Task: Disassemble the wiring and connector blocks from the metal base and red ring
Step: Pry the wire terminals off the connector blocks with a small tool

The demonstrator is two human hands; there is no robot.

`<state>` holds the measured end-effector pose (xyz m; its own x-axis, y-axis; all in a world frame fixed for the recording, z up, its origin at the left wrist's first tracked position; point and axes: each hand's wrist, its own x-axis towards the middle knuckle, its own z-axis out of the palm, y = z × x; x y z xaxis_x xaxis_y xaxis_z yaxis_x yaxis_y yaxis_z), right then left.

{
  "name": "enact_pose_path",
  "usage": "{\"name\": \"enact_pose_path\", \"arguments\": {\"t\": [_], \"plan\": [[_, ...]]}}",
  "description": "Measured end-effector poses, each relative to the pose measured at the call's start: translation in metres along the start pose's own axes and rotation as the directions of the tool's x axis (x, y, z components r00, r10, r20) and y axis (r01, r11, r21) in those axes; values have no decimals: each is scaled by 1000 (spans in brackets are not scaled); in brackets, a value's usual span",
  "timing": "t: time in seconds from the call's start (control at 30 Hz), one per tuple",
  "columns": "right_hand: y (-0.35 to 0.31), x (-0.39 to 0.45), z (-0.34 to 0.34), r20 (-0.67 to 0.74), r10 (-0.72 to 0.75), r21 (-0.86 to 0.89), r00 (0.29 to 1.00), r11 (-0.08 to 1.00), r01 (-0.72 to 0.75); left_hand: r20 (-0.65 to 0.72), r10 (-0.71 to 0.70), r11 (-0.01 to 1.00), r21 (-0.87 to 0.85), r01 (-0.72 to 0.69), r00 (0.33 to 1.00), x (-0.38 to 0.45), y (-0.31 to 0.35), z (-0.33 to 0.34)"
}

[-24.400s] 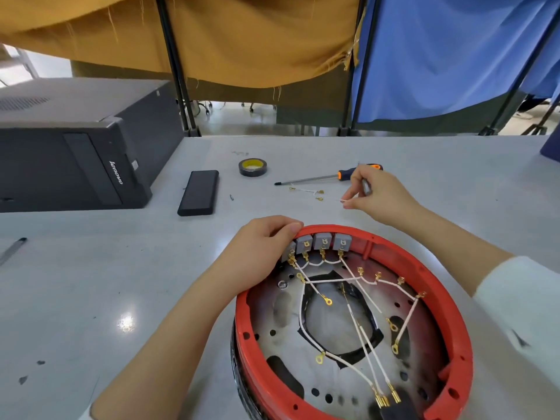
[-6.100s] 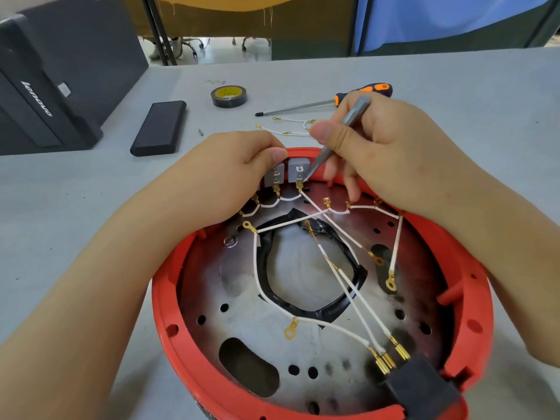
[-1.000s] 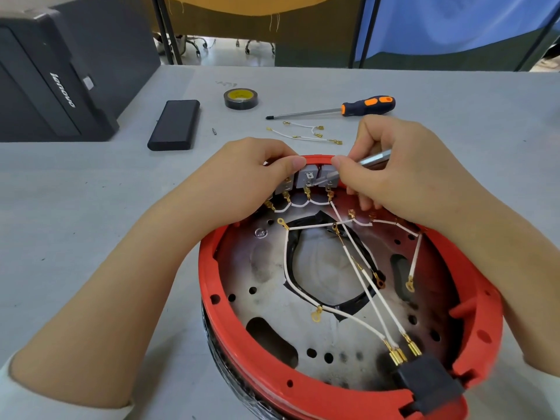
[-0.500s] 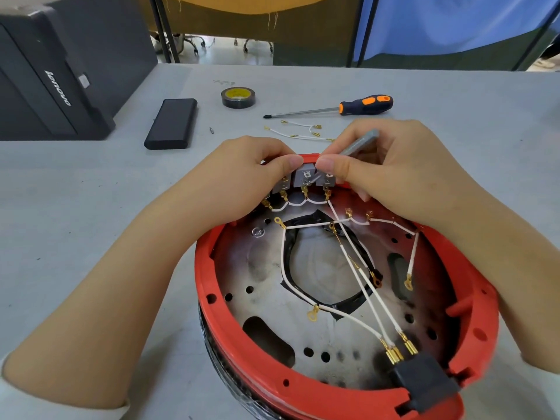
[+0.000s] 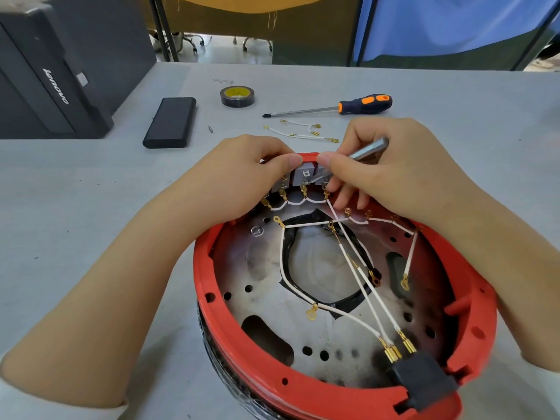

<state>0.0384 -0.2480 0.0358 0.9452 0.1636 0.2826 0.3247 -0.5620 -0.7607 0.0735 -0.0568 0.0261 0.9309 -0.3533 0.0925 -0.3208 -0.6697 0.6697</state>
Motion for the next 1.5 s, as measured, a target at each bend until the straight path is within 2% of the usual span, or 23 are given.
{"name": "enact_pose_path", "arguments": {"t": [0.3,0.43,0.57,0.77,1.13,1.5], "plan": [[1,2,2,18,18,21,1000,1000,-18,-4,4,1000,16,-4,1000,1,0,1],[3,10,0,73,89,87,993,992,-95,-9,13,999,50,-13,1000,1,-1,0],[2,20,1,109,130,77,985,987,-139,-19,20,998,53,-19,1000,1,-1,-1],[1,11,5,47,71,7,996,997,-72,-20,20,998,59,-18,1000,1,-1,1],[-1,6,1,-12,88,86,996,993,-87,-27,17,999,40,-16,999,-1,1,0],[-1,7,3,34,79,68,996,994,-81,-8,9,999,50,-9,1000,0,1,0]]}}
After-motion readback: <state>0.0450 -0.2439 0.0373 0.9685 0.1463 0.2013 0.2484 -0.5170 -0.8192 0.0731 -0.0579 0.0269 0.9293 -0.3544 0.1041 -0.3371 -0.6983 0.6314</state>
